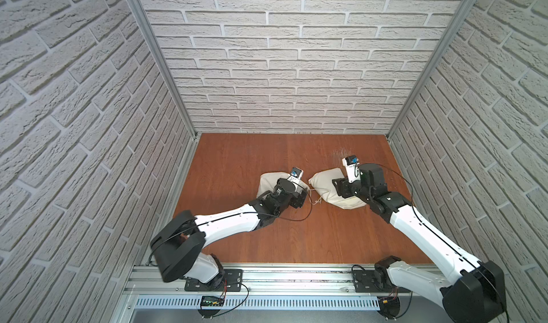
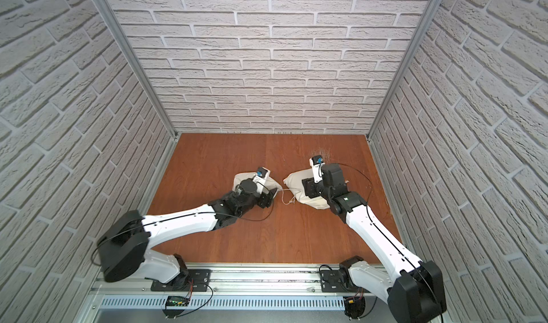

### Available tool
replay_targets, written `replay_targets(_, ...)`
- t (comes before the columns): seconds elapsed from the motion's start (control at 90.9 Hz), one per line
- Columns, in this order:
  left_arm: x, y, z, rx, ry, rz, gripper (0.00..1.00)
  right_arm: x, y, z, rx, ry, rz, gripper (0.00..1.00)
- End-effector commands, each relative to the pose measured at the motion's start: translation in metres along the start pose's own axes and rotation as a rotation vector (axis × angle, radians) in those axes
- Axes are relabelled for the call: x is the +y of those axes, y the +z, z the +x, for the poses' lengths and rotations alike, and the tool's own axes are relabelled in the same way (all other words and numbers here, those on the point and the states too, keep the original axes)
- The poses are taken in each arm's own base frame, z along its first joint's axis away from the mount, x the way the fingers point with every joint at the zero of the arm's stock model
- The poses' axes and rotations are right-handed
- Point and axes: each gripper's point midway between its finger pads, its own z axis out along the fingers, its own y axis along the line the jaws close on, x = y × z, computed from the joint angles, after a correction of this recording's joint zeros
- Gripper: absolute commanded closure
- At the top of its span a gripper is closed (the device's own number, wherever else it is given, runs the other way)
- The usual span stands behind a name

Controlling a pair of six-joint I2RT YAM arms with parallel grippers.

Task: Close the soil bag
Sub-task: Adjust the soil bag at the center of the board, then reset both arms

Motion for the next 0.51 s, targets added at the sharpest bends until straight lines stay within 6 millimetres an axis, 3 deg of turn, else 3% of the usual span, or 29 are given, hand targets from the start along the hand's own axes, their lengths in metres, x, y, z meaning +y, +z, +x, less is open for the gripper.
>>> replay_targets(0.0, 0.045, -0.021, -0.028, -0.048, -0.118, -0.083, 0.04, -0.067, -0.008, -0.005, -0.083, 0.134, 0.292, 0.16)
replay_targets(0.055, 0.089, -0.033, -0.03, -0.052, -0.204, -0.179, 0.02, -0.093, -0.005, 0.001, -0.091, 0.2, 0.361, 0.11)
replay_targets(0.132, 0.163, -0.058, -0.016, -0.042, -0.355, -0.37, 0.02, -0.122, 0.002, 0.013, -0.096, 0.267, 0.429, 0.08)
replay_targets(0.264, 0.263, -0.121, 0.025, -0.1, -0.515, -0.68, 0.02, -0.146, 0.026, 0.033, -0.149, 0.254, 0.495, 0.05)
replay_targets(0.385, 0.312, -0.167, 0.06, -0.157, -0.525, -0.886, 0.02, -0.15, 0.046, 0.048, -0.213, 0.236, 0.494, 0.0)
replay_targets(0.495, 0.329, -0.174, 0.083, -0.155, -0.437, -0.956, 0.02, -0.143, 0.061, 0.055, -0.188, 0.192, 0.448, 0.01)
